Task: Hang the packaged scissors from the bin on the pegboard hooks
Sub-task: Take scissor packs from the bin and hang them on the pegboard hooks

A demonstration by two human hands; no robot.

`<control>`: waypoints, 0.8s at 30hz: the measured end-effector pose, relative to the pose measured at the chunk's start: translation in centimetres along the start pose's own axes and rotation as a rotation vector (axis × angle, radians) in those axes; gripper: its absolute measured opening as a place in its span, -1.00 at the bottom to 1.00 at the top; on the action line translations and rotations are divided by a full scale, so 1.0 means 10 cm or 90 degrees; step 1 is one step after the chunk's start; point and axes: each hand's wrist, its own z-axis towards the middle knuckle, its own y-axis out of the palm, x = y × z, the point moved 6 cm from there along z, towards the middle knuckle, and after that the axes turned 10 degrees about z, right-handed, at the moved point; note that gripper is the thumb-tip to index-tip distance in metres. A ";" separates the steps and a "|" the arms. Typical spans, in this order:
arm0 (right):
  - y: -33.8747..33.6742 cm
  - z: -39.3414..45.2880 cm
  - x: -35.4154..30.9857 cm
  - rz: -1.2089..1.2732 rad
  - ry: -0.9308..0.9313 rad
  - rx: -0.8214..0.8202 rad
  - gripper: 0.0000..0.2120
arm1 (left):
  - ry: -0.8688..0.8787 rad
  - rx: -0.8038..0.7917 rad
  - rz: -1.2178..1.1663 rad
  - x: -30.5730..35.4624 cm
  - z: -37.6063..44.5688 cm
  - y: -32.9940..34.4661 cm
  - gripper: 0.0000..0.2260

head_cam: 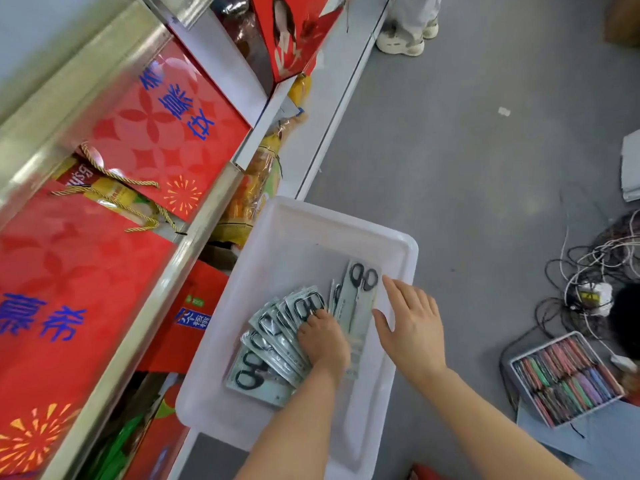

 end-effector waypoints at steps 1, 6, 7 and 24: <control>0.02 0.00 0.00 0.003 -0.001 -0.006 -0.46 | -0.003 -0.009 -0.016 -0.03 0.03 0.01 -0.65; 0.19 0.04 -0.05 0.024 -0.031 -0.069 -0.46 | 0.044 -0.036 -0.048 -0.17 0.12 -0.17 -0.81; 0.24 0.06 -0.07 0.028 -0.039 -0.088 -0.46 | 0.041 -0.016 -0.030 -0.25 0.15 -0.25 -0.86; 0.63 0.24 0.06 -0.074 -0.105 -0.174 -0.35 | 0.112 0.045 0.088 -0.01 0.38 -0.15 -0.45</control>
